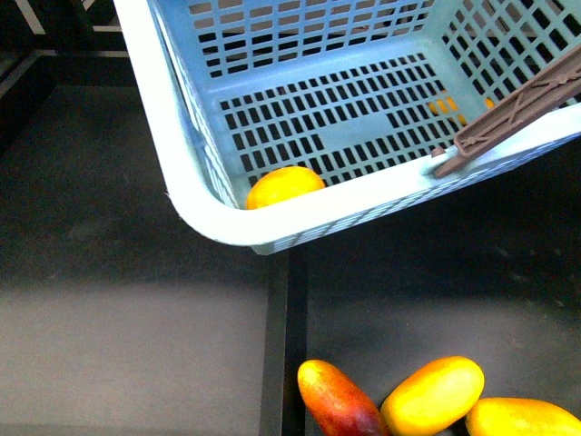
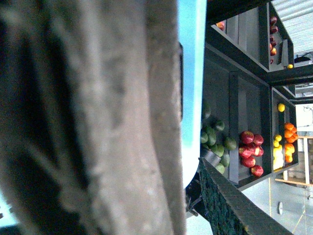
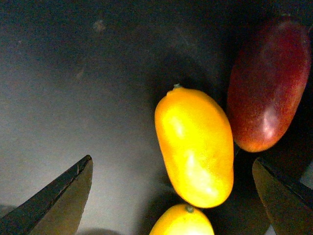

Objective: Pick lemon and mango into basket

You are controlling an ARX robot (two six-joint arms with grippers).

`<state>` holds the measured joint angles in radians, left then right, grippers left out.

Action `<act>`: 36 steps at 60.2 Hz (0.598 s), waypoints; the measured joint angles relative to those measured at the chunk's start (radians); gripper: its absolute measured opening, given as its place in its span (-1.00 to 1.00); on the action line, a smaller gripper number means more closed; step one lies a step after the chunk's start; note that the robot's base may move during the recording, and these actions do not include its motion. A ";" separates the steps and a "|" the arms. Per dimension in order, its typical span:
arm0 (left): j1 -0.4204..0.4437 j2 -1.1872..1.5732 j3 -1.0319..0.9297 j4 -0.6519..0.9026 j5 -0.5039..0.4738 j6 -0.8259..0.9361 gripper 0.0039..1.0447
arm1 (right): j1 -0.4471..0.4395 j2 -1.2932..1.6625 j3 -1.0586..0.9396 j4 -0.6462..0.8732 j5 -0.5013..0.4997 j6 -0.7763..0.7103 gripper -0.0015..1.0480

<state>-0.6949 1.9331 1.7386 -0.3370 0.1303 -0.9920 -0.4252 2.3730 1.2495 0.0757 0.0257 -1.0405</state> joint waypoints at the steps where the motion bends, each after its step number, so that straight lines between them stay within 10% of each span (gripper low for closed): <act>1: 0.000 0.000 0.000 0.000 -0.001 0.000 -0.49 | -0.001 0.017 0.027 -0.018 0.001 -0.008 0.83; 36: 0.001 0.000 0.000 0.000 0.003 0.000 -0.49 | 0.001 0.237 0.391 -0.224 0.016 -0.082 0.83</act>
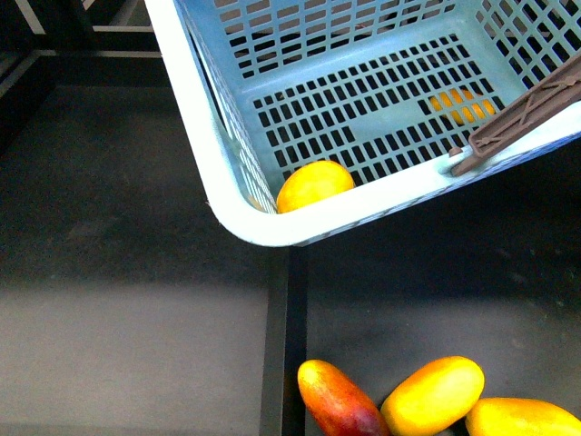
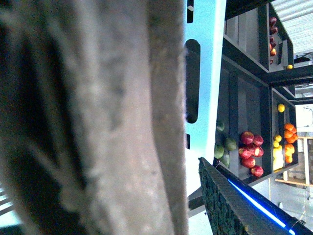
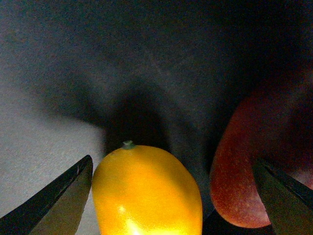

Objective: Pick lemon and mango into basket

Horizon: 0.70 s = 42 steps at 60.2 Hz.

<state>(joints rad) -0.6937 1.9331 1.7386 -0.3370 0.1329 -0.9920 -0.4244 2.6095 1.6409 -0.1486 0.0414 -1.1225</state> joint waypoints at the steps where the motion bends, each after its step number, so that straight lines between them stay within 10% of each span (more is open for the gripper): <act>1: 0.000 0.000 0.000 0.000 0.000 0.000 -0.49 | 0.001 0.008 0.012 -0.006 0.000 0.000 0.83; 26: 0.000 0.000 0.000 0.000 -0.006 0.000 -0.49 | 0.006 0.090 0.111 -0.137 0.008 0.000 0.83; 42: 0.000 0.000 0.000 0.000 -0.002 0.000 -0.49 | -0.017 0.091 0.110 -0.149 0.018 -0.015 0.18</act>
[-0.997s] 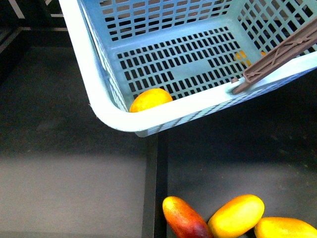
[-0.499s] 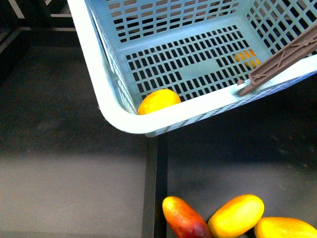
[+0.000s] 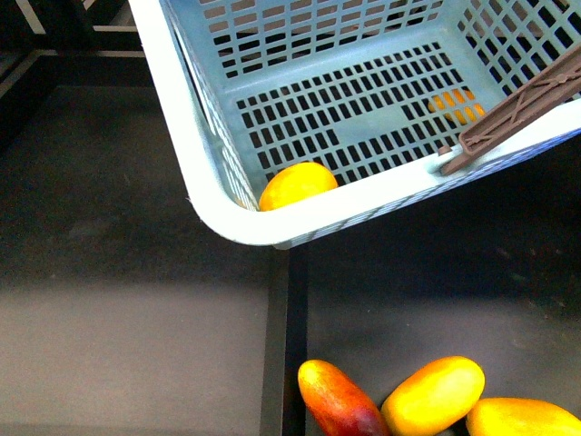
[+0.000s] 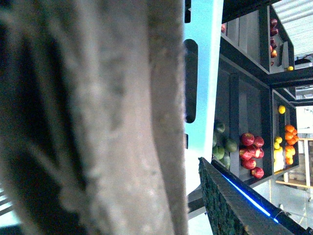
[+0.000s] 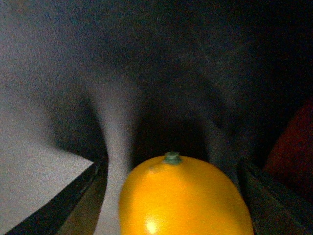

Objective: Pick lemon and mango into basket

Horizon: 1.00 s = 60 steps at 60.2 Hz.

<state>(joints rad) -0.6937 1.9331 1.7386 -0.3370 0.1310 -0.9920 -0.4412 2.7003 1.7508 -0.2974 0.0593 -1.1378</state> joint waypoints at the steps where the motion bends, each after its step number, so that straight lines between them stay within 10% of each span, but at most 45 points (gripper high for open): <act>1: 0.000 0.000 0.000 0.000 0.000 0.000 -0.49 | -0.002 0.000 0.000 0.000 0.000 0.000 0.15; 26: 0.000 0.000 0.000 0.000 -0.004 0.000 -0.49 | -0.031 -0.073 -0.087 0.014 -0.119 0.022 0.10; 60: 0.000 0.000 0.000 0.000 0.000 0.000 -0.49 | -0.147 -0.900 -0.554 0.053 -0.975 0.380 0.09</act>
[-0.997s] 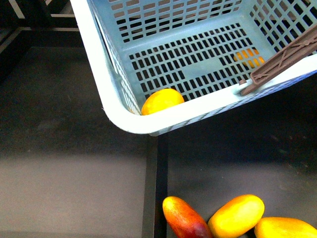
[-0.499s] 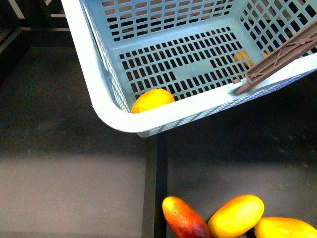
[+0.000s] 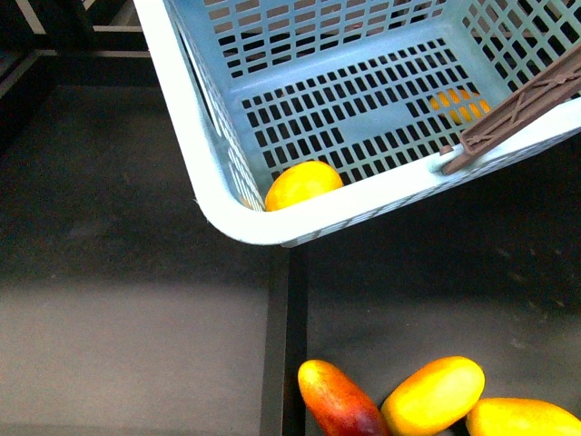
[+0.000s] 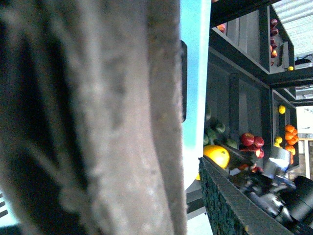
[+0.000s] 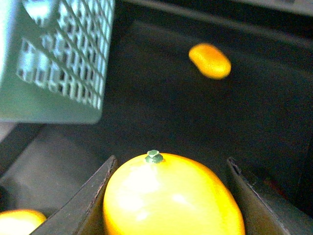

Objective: Pick lemon and mango into basket

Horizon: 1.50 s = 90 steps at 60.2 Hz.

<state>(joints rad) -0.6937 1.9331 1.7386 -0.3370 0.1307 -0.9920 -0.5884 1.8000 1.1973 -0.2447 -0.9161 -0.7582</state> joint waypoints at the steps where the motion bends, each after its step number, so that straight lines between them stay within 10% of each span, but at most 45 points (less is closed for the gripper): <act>1: 0.000 0.000 0.000 0.000 0.000 0.000 -0.49 | 0.000 -0.033 -0.015 0.023 -0.022 0.024 0.09; 12: 0.000 0.000 0.000 0.000 0.000 0.000 -0.49 | 0.100 -0.278 -0.182 0.251 -0.036 0.280 0.09; 31: 0.002 0.000 0.000 0.000 -0.006 0.003 -0.49 | 0.461 -0.381 -0.358 0.574 0.284 0.516 0.09; 48: 0.002 0.000 0.000 0.000 -0.003 0.000 -0.49 | 0.614 -0.289 -0.288 0.666 0.447 0.576 0.09; 67: 0.002 0.001 0.000 0.000 0.003 0.007 -0.49 | 0.600 -0.288 -0.291 0.639 0.498 0.582 0.86; 83: 0.003 0.002 0.000 -0.002 -0.009 0.000 -0.49 | 0.452 -0.546 -0.463 0.541 0.630 0.590 0.83; 90: 0.002 0.002 0.000 -0.002 -0.009 0.001 -0.49 | 0.466 -0.617 -0.632 0.837 0.798 0.697 0.43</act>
<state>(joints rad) -0.6918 1.9347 1.7386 -0.3393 0.1219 -0.9913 -0.1226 1.1828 0.5652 0.5922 -0.1184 -0.0612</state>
